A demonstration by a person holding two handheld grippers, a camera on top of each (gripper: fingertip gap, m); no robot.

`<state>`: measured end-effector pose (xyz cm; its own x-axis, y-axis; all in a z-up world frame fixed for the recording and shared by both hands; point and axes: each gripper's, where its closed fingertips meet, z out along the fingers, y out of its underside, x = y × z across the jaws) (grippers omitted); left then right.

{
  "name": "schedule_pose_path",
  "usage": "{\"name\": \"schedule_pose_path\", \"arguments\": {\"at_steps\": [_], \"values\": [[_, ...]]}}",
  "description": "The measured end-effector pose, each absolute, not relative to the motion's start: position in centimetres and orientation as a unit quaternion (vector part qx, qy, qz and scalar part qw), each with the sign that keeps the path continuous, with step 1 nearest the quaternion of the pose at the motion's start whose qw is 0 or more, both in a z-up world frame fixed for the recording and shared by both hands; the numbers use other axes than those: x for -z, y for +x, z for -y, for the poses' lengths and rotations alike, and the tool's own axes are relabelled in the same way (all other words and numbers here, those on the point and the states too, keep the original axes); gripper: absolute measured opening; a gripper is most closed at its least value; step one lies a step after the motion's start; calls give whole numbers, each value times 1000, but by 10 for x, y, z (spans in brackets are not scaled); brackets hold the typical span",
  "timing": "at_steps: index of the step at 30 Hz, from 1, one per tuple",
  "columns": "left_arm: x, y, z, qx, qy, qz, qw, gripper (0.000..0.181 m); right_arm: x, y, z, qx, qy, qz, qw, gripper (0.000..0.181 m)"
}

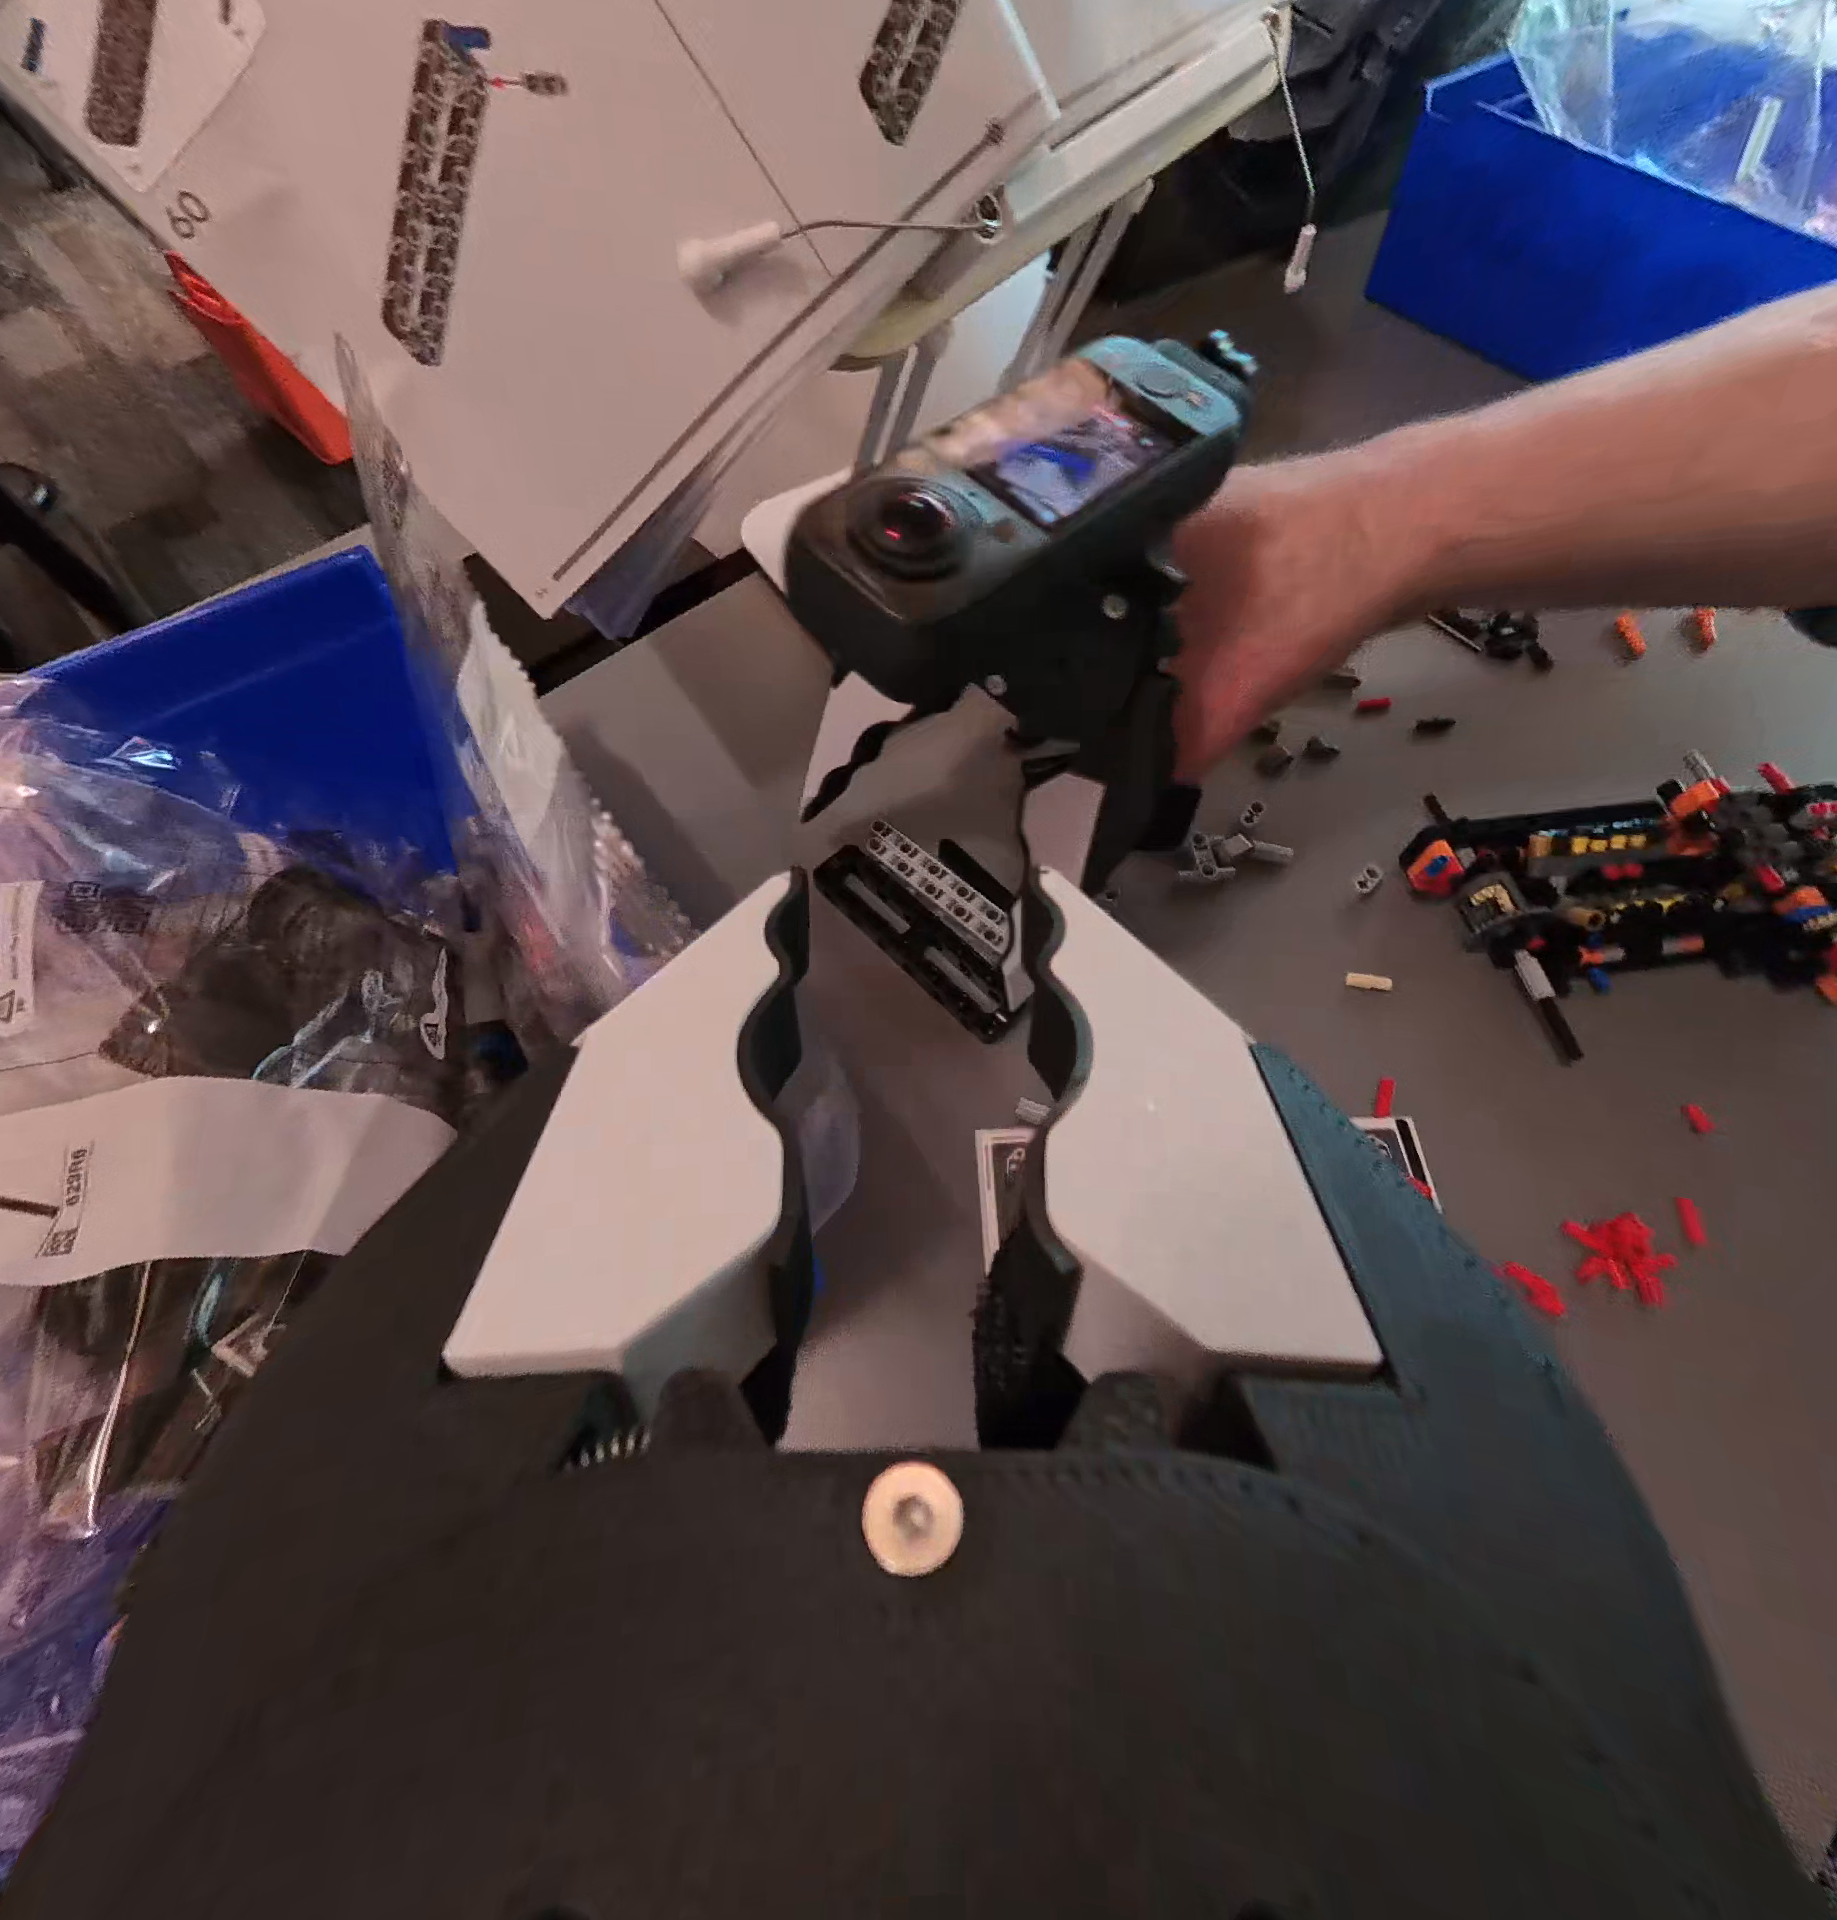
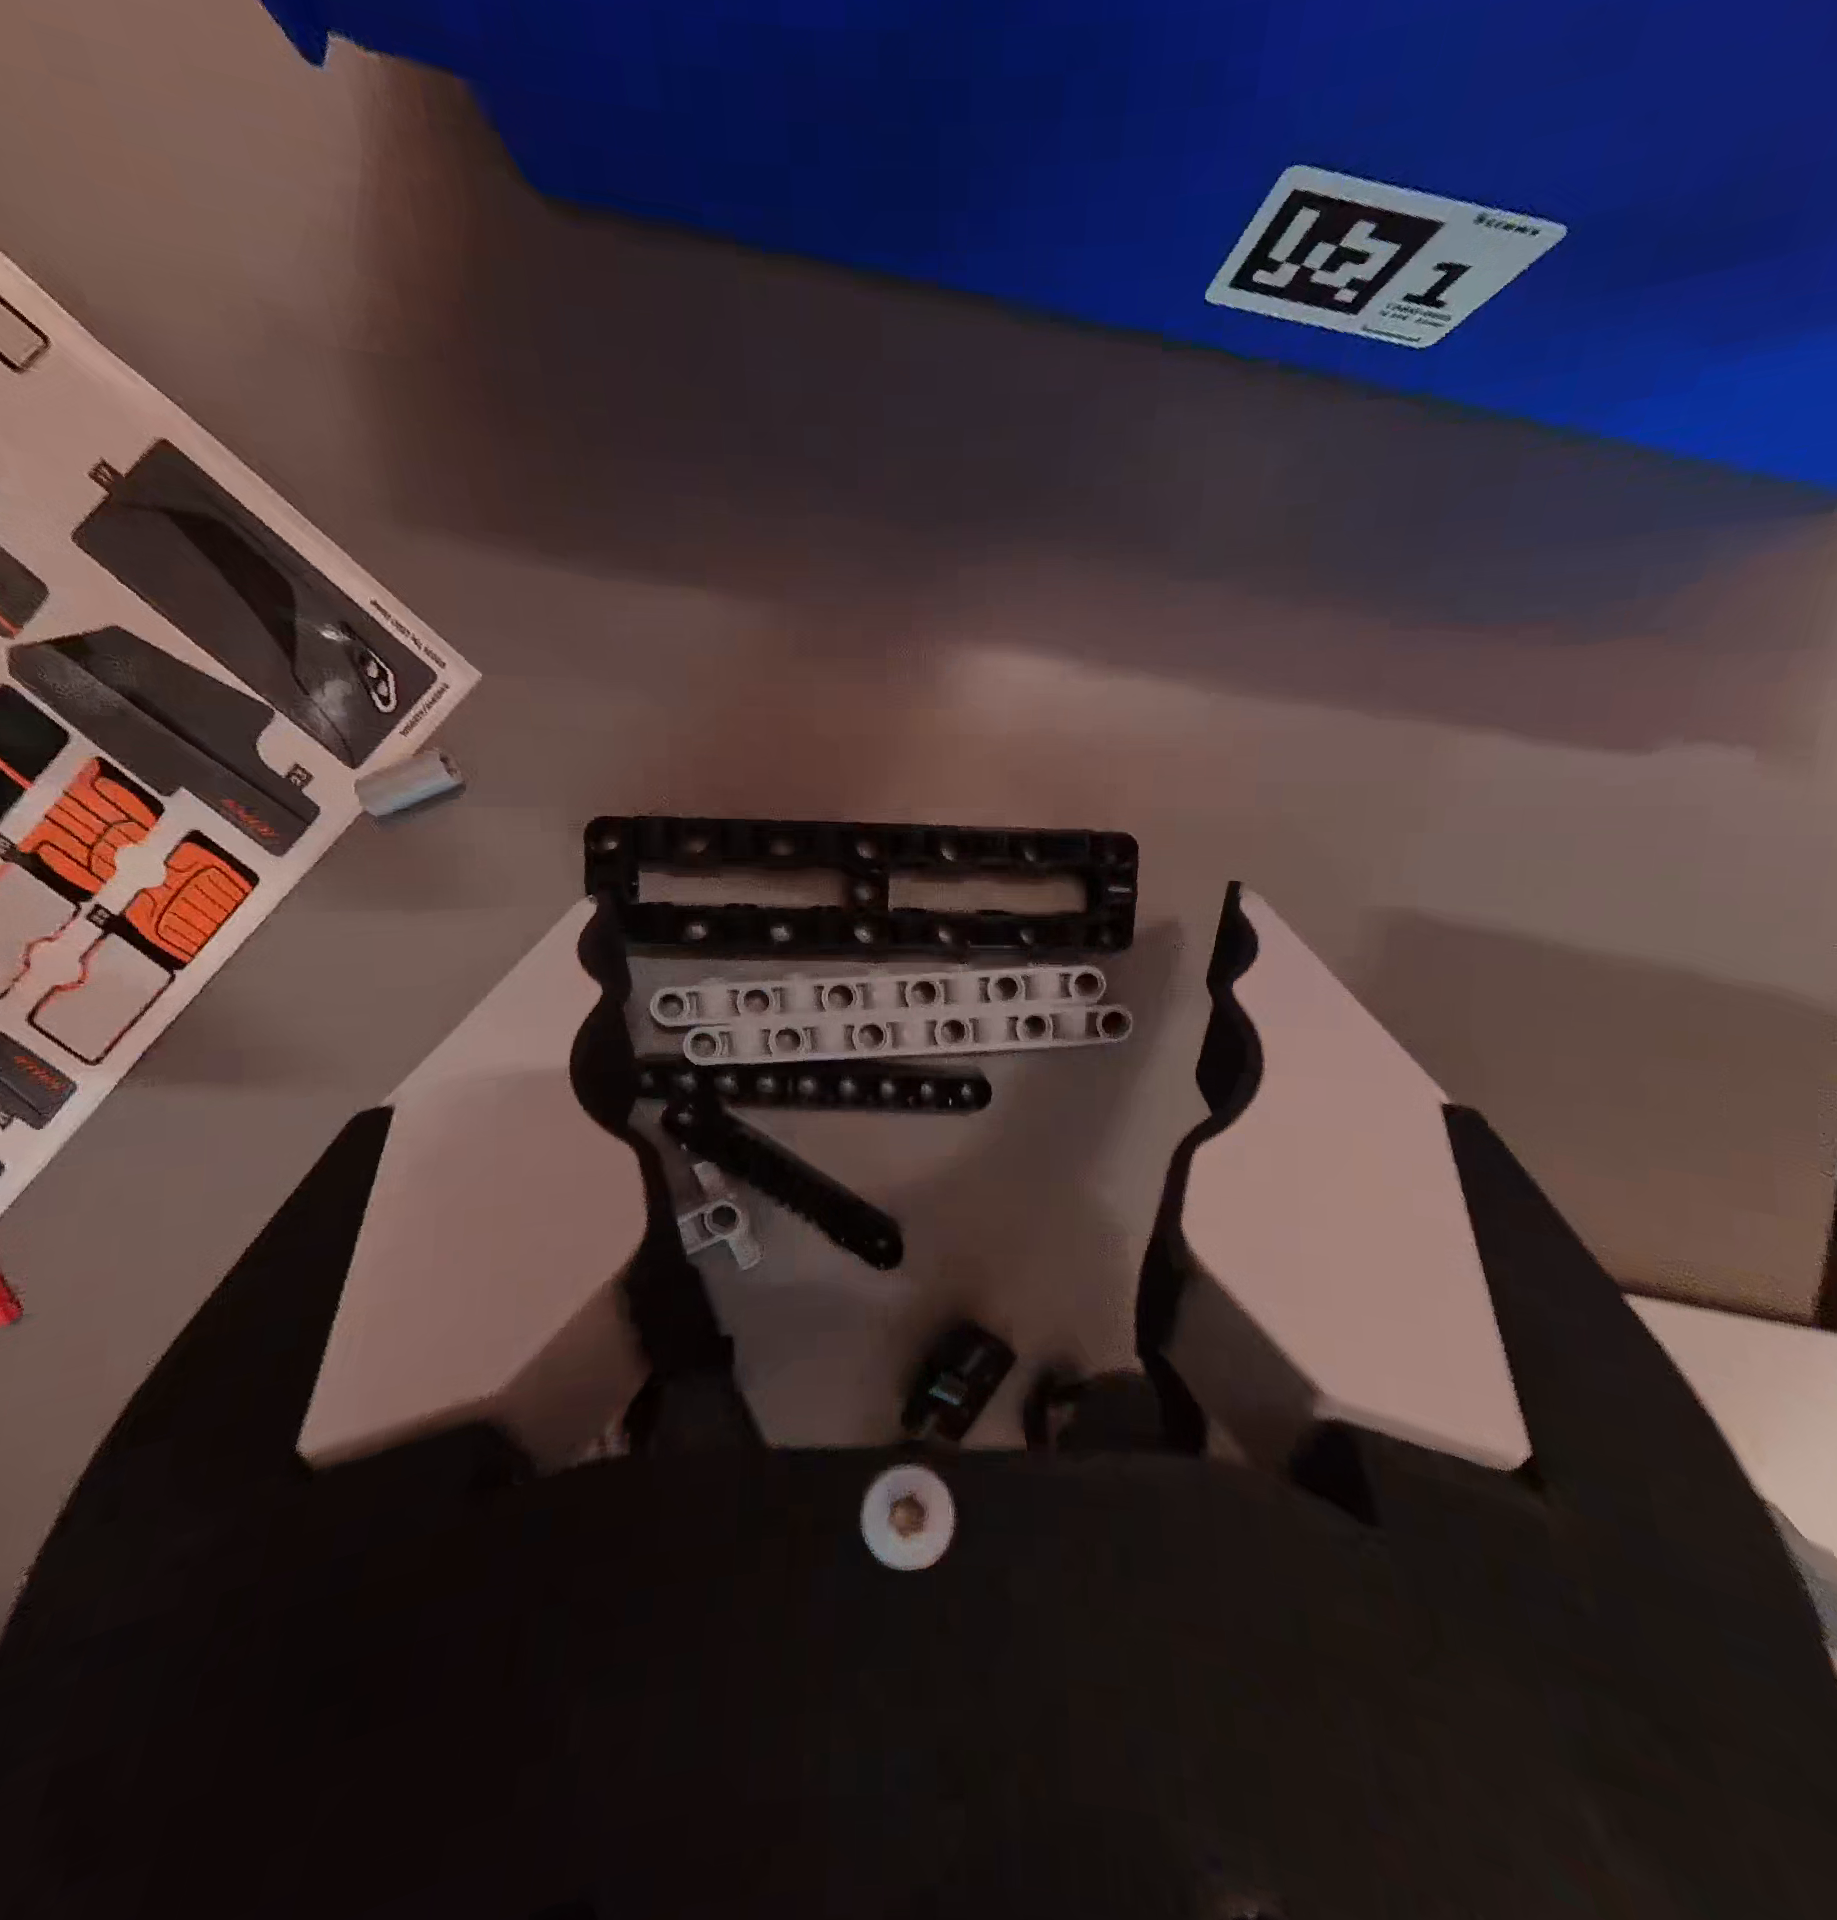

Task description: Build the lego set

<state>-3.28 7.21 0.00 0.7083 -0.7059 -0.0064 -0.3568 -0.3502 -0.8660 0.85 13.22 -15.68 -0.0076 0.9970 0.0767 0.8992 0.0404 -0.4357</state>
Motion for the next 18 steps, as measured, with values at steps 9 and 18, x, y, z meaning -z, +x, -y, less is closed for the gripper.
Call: {"name": "schedule_pose_path", "arguments": {"at_steps": [9, 18], "values": [[-6, -18, -33, 193, -771, -378, 476, 39, 148, 2, -127, -215, -688, 674, 163, 50], [36, -36, 6, 197, -797, -370, 435, 39, 132, 24, -73, -192, -580, 773, 169, 69]]}}
